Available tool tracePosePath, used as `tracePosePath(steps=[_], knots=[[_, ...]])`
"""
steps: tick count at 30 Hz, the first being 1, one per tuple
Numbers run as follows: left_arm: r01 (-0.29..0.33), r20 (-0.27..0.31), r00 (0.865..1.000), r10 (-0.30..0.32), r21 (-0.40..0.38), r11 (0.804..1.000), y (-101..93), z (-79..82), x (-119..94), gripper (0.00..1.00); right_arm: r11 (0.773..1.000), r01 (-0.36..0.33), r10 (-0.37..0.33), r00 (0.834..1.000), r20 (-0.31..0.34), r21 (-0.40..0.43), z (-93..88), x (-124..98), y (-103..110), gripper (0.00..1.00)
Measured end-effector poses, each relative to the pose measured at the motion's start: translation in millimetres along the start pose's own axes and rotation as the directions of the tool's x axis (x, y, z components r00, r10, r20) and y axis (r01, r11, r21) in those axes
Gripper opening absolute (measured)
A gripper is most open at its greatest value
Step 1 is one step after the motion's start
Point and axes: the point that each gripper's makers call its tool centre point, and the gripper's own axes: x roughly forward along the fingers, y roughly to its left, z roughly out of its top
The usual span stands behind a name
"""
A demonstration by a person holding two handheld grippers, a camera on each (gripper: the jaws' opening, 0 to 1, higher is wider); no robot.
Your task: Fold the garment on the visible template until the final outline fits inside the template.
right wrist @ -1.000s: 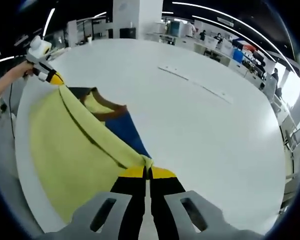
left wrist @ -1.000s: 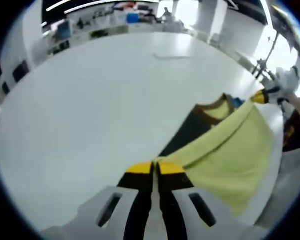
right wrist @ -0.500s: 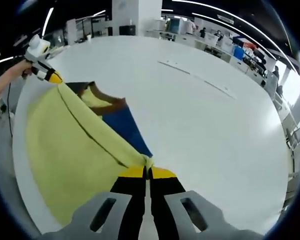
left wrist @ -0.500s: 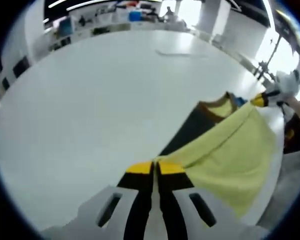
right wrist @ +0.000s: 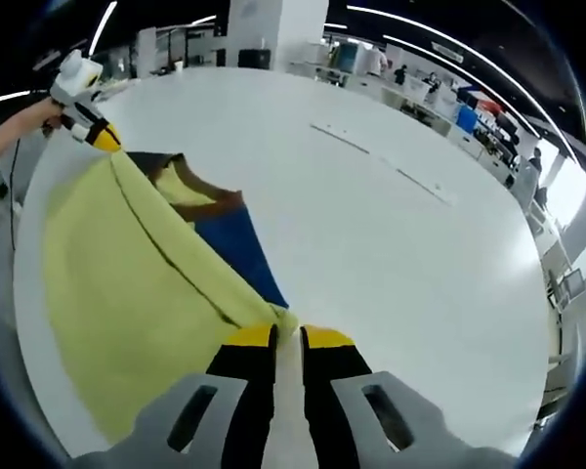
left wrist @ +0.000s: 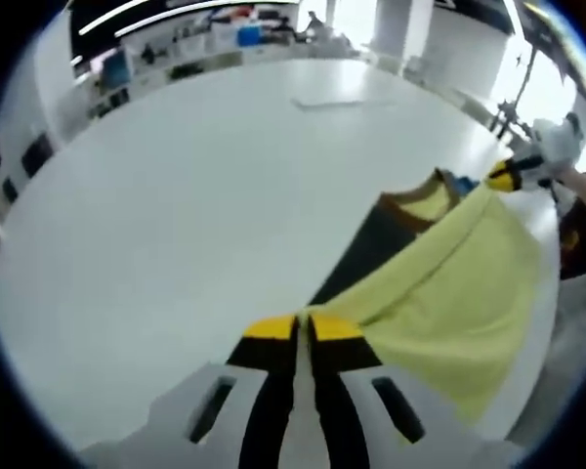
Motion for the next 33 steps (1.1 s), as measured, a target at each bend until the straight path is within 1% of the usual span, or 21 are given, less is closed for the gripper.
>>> tracePosePath(steps=[4,6,8,10,13,15,16,17,18,20,21,22,24,25,26,28,29,30,31,32,33], knots=[[-0.009,0.023,1.0,0.008,0.036,0.999,-2.3,7.2,-12,0.08,1.0,0.013,-0.013,1.0,0.025,-0.018,5.2,-8,-3,0.11],[-0.004,0.035,0.999,0.001,0.064,0.998,-5.4,11.3,-17,0.14,1.0,0.009,-0.008,0.999,0.034,-0.022,7.4,-12,-2,0.13],[-0.008,0.046,0.999,0.003,0.097,0.995,-6.7,14.7,-21,0.2,0.999,0.01,-0.008,0.999,0.037,-0.045,8.6,-15,0,0.13],[-0.012,0.046,0.999,0.005,0.149,0.989,-8.8,17.1,-26,0.19,0.997,0.001,0.001,0.999,0.034,-0.075,8.5,-17,2,0.13],[-0.021,0.056,0.998,0.008,0.237,0.971,-12.4,20.6,-29,0.18,0.992,-0.007,0.011,0.999,0.031,-0.126,8.8,-18,2,0.15],[-0.029,0.045,0.999,0.017,0.289,0.957,-13.8,18.7,-31,0.19,0.987,-0.017,0.023,0.999,0.037,-0.16,10.7,-20,3,0.17],[-0.026,0.047,0.999,0.01,0.346,0.938,-17.0,18.9,-31,0.19,0.984,-0.013,0.021,0.999,0.044,-0.177,12.8,-21,3,0.17],[-0.023,0.042,0.999,0.007,0.378,0.926,-19.0,17.8,-31,0.19,0.983,-0.012,0.021,0.999,0.047,-0.185,13.7,-22,3,0.18],[-0.018,0.023,1.0,0.009,0.41,0.912,-21.2,14.5,-31,0.18,0.98,-0.021,0.03,0.999,0.044,-0.198,13.9,-22,4,0.18],[-0.006,0.006,1.0,0.003,0.444,0.896,-24.5,11.6,-31,0.18,0.974,-0.028,0.037,0.999,0.039,-0.227,14.3,-22,4,0.18],[-0.006,-0.001,1.0,0.008,0.453,0.892,-24.9,9.8,-30,0.19,0.964,-0.032,0.04,0.999,0.025,-0.264,13.3,-21,5,0.19],[-0.018,-0.013,1.0,0.027,0.477,0.879,-22.6,8.0,-30,0.19,0.953,-0.035,0.038,0.999,0.007,-0.302,11.4,-21,5,0.19],[-0.018,-0.02,0.999,0.033,0.523,0.852,-22.3,7.1,-29,0.19,0.946,-0.049,0.048,0.999,-0.012,-0.319,8.5,-19,6,0.19],[-0.017,-0.025,0.999,0.035,0.529,0.848,-22.8,5.8,-29,0.18,0.945,-0.052,0.051,0.999,-0.013,-0.322,8.3,-19,7,0.19],[-0.008,-0.037,0.999,0.034,0.543,0.84,-23.4,3.5,-28,0.16,0.943,-0.053,0.051,0.999,-0.014,-0.327,8.5,-18,6,0.19],[-0.013,-0.036,0.999,0.04,0.56,0.829,-22.0,3.4,-26,0.14,0.941,-0.057,0.055,0.998,-0.015,-0.334,8.8,-17,6,0.19],[-0.014,-0.036,0.998,0.044,0.588,0.809,-20.4,3.4,-23,0.13,0.941,-0.056,0.055,0.998,-0.013,-0.334,9.1,-17,6,0.19],[-0.017,-0.038,0.998,0.049,0.6,0.799,-19.2,3.3,-22,0.12,0.941,-0.053,0.053,0.999,-0.009,-0.335,10.0,-16,5,0.19],[-0.036,-0.024,0.998,0.065,0.614,0.788,-16.4,6.0,-22,0.11,0.938,-0.048,0.052,0.999,0.003,-0.345,12.6,-16,4,0.19],[-0.04,-0.011,0.998,0.06,0.625,0.78,-16.7,8.6,-22,0.11,0.927,-0.052,0.066,0.997,0.025,-0.371,17.1,-16,6,0.19],[-0.036,0.001,0.999,0.046,0.643,0.765,-18.3,11.1,-21,0.11,0.929,-0.049,0.061,0.998,0.022,-0.366,17.0,-16,5,0.2]])
